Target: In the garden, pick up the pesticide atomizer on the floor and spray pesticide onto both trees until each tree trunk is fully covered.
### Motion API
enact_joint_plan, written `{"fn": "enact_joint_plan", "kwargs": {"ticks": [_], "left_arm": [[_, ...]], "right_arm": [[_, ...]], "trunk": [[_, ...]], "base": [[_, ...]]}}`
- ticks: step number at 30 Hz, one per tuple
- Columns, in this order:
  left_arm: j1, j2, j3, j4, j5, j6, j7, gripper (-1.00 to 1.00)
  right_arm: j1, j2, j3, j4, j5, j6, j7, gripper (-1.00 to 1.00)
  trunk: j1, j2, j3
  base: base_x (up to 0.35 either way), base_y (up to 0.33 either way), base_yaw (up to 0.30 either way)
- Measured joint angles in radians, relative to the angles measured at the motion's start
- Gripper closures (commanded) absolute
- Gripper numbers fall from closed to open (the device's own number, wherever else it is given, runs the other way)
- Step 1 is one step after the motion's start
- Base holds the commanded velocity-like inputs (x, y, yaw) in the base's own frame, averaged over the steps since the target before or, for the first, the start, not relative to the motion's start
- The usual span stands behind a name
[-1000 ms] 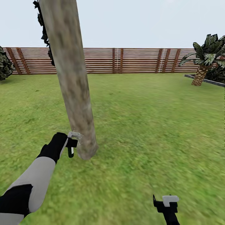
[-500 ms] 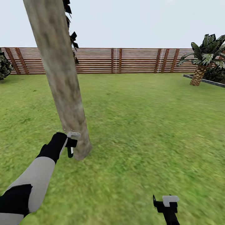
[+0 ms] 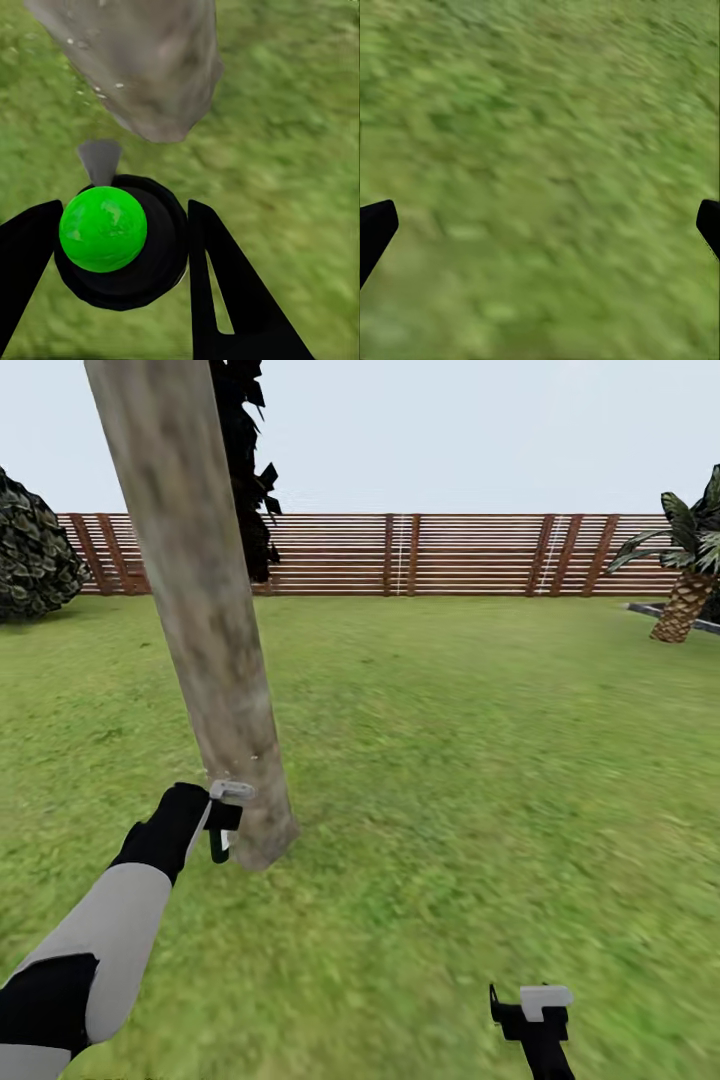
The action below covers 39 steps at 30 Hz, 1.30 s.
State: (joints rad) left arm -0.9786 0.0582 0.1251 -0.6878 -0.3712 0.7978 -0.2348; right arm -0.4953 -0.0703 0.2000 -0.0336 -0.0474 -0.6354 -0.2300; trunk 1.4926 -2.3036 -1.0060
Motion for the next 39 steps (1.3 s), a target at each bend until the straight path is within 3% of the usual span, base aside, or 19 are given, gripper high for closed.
{"fn": "enact_joint_plan", "kwargs": {"ticks": [18,24,28,31,33,35,36,39], "left_arm": [[0.006,-0.001,0.002,0.002,0.0,-0.002,0.005,1.0],[0.014,0.064,0.057,0.009,-0.002,-0.006,0.002,1.0],[0.013,0.039,0.059,0.017,0.009,-0.007,0.008,1.0],[0.012,0.021,0.062,0.017,-0.002,-0.009,0.011,1.0],[0.013,0.033,0.066,0.018,-0.006,-0.01,0.012,1.0],[0.013,0.082,0.066,0.018,-0.015,-0.01,0.012,1.0],[0.015,0.091,0.065,0.018,-0.007,-0.01,0.012,1.0],[0.039,0.086,0.061,0.019,0.002,-0.01,0.013,1.0]], "right_arm": [[0.0,0.0,0.0,0.0,0.0,0.0,0.0,-1.0],[0.0,0.0,0.0,0.0,0.0,0.0,-0.001,-1.0],[0.0,0.0,0.0,0.0,0.0,0.0,0.0,-1.0],[0.0,0.0,0.0,0.0,0.0,0.0,0.0,-1.0],[0.0,0.0,0.0,0.0,0.0,0.0,0.0,-1.0],[0.0,0.0,0.0,0.0,0.0,0.0,0.0,-1.0],[0.0,0.0,0.0,0.0,0.0,0.001,0.0,-1.0],[0.0,0.0,0.0,0.0,0.0,0.001,0.0,-1.0]], "trunk": [[0.0,0.0,0.0],[0.0,0.0,0.0],[0.0,0.0,0.0],[0.0,0.0,0.0],[0.0,0.0,0.0],[0.0,0.0,0.0],[0.0,0.0,0.0],[0.0,0.0,0.0]], "base": [[0.109,-0.253,0.041],[0.013,-0.273,0.221],[0.137,-0.264,0.275],[0.209,-0.227,0.098],[0.224,-0.216,0.02],[0.228,-0.214,0.004],[0.228,-0.214,0.001],[0.207,-0.181,0.043]]}}
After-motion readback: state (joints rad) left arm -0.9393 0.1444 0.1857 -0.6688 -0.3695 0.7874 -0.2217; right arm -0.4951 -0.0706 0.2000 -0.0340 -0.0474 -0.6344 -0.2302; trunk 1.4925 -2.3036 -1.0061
